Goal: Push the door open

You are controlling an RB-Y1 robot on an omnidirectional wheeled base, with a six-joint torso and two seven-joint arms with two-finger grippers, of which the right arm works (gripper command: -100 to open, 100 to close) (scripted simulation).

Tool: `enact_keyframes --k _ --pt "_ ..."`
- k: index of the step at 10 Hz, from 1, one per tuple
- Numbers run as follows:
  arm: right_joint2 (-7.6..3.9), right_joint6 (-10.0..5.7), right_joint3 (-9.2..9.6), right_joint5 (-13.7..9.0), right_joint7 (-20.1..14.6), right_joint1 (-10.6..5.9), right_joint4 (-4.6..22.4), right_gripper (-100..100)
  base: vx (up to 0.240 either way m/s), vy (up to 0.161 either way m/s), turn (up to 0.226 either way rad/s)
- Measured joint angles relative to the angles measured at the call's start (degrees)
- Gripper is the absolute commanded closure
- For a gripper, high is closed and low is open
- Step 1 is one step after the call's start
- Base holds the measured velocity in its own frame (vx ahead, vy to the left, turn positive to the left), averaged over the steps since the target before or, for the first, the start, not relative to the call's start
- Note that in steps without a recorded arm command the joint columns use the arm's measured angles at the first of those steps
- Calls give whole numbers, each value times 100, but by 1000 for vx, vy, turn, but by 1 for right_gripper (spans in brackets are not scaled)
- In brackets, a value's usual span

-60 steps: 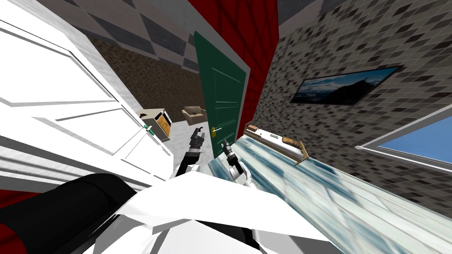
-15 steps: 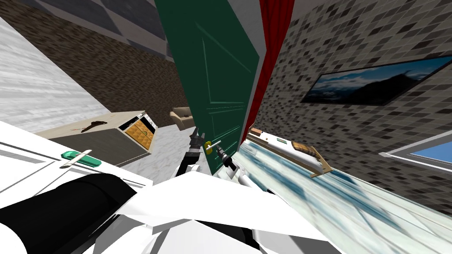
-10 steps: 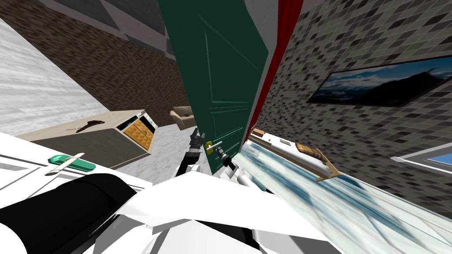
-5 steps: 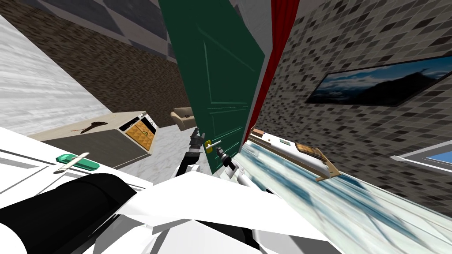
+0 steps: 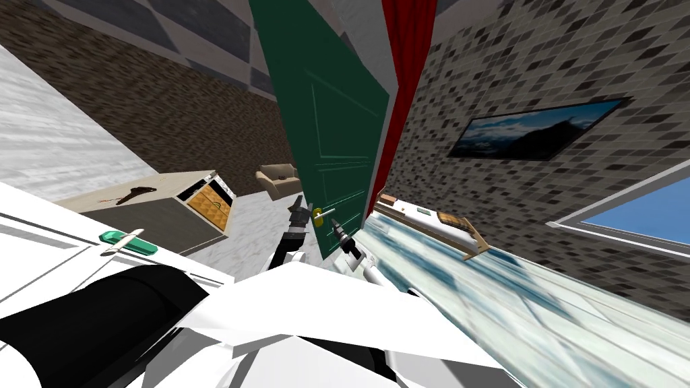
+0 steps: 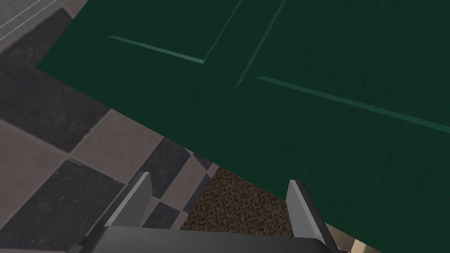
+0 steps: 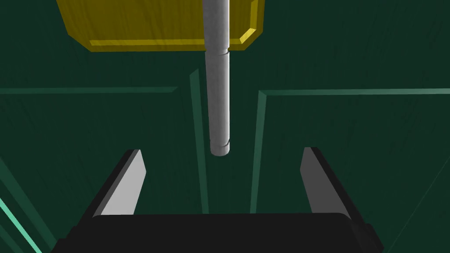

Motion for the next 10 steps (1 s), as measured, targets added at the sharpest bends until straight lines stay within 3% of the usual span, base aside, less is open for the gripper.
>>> enact_keyframes --k 5,9,10 --pt "-64 -22 -85 13 45 -16 74 -100 121 131 23" --pt "86 -53 -161 26 91 -25 149 -100 105 103 16" --pt "94 -56 -163 27 94 -26 151 100 -7 -7 -1"
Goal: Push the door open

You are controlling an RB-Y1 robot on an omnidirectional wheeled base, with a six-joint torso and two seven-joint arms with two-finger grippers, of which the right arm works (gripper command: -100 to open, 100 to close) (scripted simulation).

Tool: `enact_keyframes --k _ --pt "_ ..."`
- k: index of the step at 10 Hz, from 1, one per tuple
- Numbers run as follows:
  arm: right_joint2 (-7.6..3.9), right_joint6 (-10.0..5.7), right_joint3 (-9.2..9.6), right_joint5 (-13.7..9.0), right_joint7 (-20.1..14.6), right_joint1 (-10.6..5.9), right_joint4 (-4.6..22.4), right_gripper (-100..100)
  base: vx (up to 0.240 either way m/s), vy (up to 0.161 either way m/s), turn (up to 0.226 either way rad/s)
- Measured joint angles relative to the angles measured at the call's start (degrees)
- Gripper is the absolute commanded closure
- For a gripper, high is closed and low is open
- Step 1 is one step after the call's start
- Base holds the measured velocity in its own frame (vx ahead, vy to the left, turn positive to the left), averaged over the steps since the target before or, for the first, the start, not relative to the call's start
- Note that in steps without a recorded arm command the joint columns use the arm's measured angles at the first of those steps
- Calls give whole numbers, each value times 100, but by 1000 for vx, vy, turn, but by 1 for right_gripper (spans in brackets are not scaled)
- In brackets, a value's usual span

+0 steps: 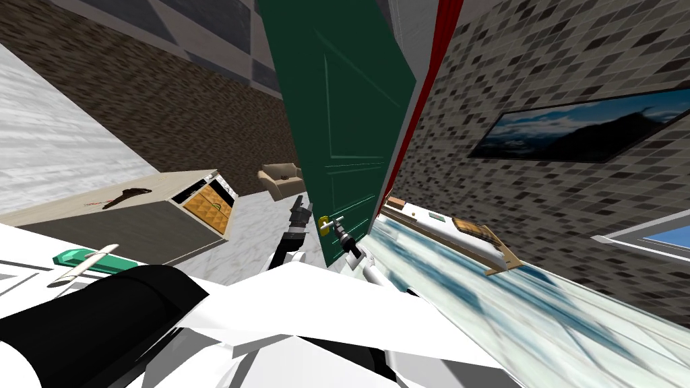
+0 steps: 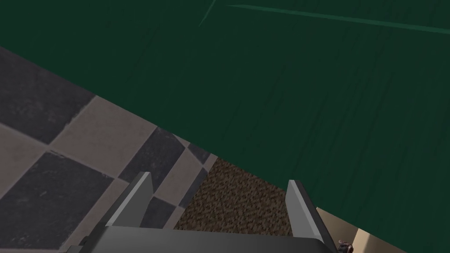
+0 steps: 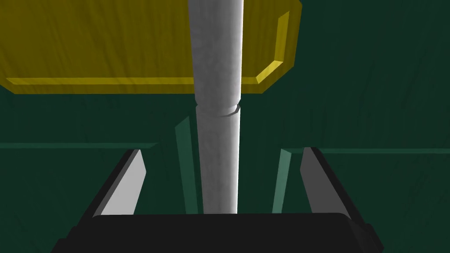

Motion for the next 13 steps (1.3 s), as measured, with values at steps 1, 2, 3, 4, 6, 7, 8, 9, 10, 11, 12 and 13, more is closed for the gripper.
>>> enact_keyframes --k 1,2,3,4,6,7,8,9,10,11,12,13 --pt "-4 1 1 0 -1 0 -1 100 -14 -20 -5" --pt "1 -13 -2 -1 -2 -11 -19 100 -17 -20 5" --pt "-4 -10 0 -1 -2 -5 -11 100 -13 -12 4" --pt "-7 -2 1 0 -2 0 -4 100 0 0 0" --pt "-8 2 2 0 -3 2 -1 -100 -51 -34 -50" --pt "-61 11 -22 -7 -1 -4 -2 -100 -183 -93 -64" --pt "-115 9 -40 -15 -6 -2 0 -100 -191 -86 -46" --pt "-133 20 -59 -19 -4 14 -24 -100 -200 -109 -87" --pt "-106 28 -85 -27 -3 13 -23 -100 -192 -111 -69" --pt "-40 40 -112 -33 2 12 -21 -100 -85 -48 -4" --pt "-33 44 -114 -34 4 14 -21 -100 36 45 37" --pt "-82 40 -126 -29 15 30 -26 -100 110 116 17"
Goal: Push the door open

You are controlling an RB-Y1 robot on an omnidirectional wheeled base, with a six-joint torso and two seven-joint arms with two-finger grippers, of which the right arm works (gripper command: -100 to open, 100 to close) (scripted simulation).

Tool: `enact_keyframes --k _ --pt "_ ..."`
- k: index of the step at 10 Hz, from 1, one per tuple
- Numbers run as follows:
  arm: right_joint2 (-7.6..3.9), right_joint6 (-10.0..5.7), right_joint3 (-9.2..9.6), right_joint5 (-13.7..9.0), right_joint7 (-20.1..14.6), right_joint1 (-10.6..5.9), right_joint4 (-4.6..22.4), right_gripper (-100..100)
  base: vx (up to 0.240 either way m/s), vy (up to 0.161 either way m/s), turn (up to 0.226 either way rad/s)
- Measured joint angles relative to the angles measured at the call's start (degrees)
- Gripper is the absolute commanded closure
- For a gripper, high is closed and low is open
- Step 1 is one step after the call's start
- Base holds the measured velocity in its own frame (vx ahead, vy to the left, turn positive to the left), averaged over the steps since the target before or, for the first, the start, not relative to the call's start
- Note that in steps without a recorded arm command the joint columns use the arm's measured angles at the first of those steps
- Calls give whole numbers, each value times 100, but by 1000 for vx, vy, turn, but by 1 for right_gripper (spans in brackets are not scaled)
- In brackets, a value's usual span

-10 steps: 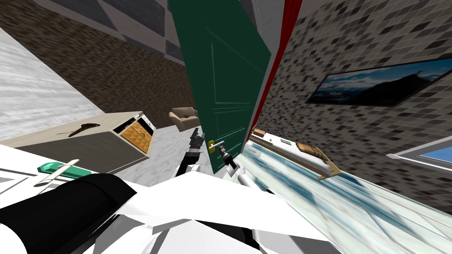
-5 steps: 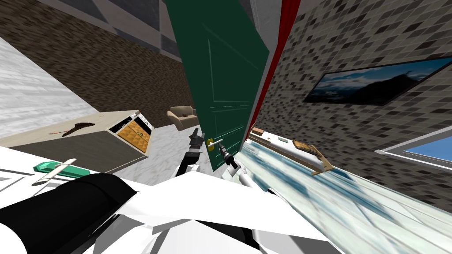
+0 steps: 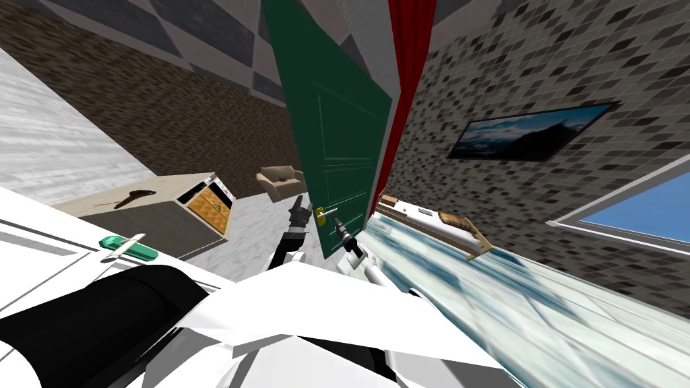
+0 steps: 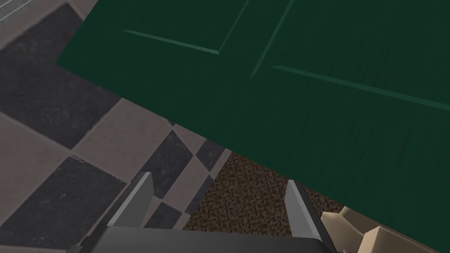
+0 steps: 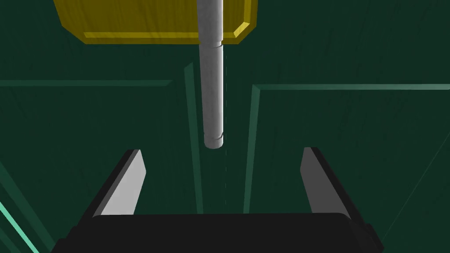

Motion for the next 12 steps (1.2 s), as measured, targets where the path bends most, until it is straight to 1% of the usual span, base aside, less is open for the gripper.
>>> enact_keyframes --k 1,3,4,6,7,8,12 --pt "-46 -5 -13 -1 1 -10 7 -100 114 140 8" --pt "-64 -16 -46 6 26 -8 26 -100 154 151 24" --pt "-54 -29 -64 8 36 -20 56 -100 114 152 25" --pt "14 -63 -107 15 61 -33 112 -100 137 167 24" --pt "68 -85 -126 16 67 -49 151 -100 62 72 -3" --pt "76 -91 -128 16 68 -53 155 100 -10 -8 -1" --pt "75 -89 -127 14 64 -55 146 100 -14 -18 2"
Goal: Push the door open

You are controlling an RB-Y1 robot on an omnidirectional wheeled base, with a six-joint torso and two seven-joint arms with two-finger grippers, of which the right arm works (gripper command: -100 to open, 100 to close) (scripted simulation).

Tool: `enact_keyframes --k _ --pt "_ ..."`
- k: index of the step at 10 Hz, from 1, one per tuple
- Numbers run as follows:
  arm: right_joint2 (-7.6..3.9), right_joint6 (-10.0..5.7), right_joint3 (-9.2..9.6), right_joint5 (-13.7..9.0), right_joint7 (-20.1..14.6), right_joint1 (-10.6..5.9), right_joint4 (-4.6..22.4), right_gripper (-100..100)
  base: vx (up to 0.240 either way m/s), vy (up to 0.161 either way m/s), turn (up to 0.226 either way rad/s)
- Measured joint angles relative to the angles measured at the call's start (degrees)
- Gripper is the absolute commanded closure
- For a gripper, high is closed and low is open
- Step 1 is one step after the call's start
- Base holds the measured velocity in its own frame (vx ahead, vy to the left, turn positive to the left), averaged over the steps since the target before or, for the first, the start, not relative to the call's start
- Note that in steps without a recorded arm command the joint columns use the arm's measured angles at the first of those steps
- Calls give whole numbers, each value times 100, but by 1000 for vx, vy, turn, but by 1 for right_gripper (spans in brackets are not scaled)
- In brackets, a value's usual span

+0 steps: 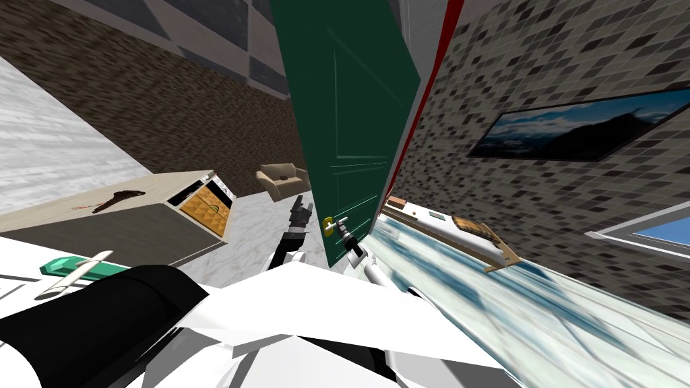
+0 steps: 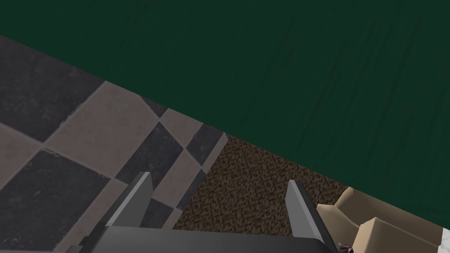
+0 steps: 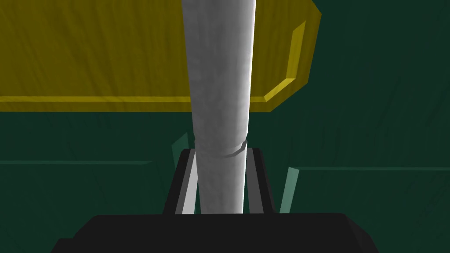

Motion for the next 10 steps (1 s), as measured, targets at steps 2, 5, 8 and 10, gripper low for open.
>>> enact_keyframes --k 2,5,8,10 --pt "-6 4 2 0 0 8 6 100 22 45 -9" --pt "-85 16 -123 -3 53 36 53 100 43 151 -49" --pt "-198 24 -278 -14 88 49 25 100 83 172 -32" --pt "-201 4 -398 -14 142 43 70 100 70 154 -41"
